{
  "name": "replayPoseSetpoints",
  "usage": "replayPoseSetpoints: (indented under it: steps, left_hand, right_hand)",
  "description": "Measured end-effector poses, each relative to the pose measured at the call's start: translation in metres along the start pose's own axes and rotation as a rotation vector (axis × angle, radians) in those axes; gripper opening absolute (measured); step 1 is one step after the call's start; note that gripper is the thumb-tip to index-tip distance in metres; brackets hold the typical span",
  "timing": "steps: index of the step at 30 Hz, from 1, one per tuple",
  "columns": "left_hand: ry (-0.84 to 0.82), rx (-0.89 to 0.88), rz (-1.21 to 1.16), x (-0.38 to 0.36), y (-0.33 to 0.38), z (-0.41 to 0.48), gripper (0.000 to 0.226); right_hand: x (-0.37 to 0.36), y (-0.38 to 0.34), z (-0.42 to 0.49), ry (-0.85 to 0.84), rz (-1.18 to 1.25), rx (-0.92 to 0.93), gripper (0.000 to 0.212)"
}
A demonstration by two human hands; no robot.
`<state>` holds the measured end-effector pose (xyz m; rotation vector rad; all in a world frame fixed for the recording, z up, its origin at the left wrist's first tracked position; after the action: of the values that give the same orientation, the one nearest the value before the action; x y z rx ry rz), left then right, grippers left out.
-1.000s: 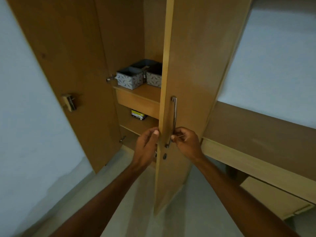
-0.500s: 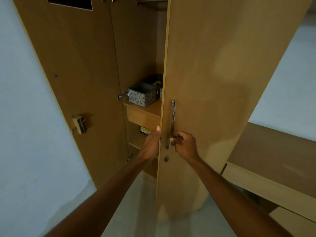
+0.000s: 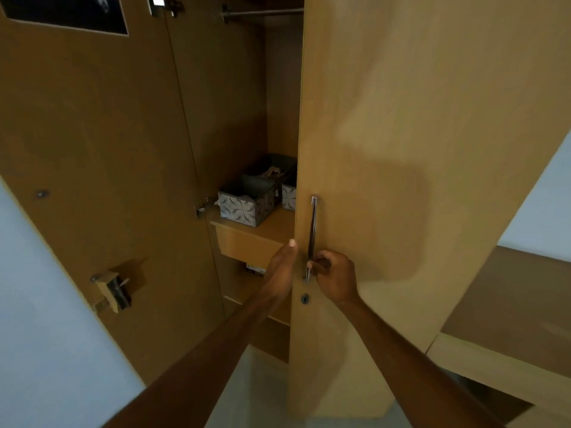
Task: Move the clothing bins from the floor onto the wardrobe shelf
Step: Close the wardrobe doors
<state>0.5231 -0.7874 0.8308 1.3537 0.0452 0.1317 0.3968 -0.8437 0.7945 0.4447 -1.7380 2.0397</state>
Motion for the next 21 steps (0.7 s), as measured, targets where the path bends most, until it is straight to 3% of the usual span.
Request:
replayPoseSetpoints:
  steps: [6,9,16,21]
  left_hand:
    - [-0.008,0.004,-0.04,0.003,-0.017,0.053,0.072]
    - [-0.021,-0.004,-0.048,0.001,-0.022,0.074,0.075]
    - [-0.028,-0.029,-0.062,-0.002,-0.031,0.107,0.046]
    - [-0.078,-0.005,-0.062,-0.002,-0.036,0.129,0.038]
  right_hand:
    - [-0.015,0.005,0.048,0.0,0.01,0.005,0.002]
    - [-0.019,0.005,0.068,0.01,0.024,0.013,0.005]
    - [-0.025,0.006,0.101,0.064,-0.001,0.022,0.005]
    - [-0.027,0.01,0.117,0.078,-0.028,0.0,0.01]
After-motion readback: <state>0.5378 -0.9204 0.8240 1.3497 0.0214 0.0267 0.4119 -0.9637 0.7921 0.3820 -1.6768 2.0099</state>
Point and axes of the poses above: each hand's wrist, its own z-axis towards the middle knuckle, its own x-axis out of the back of the hand, y = z × x, the point moved 2 cm from there along z, towards the middle knuckle, and after that the axes turned 13 degrees about -x, right-handed, at the moved point
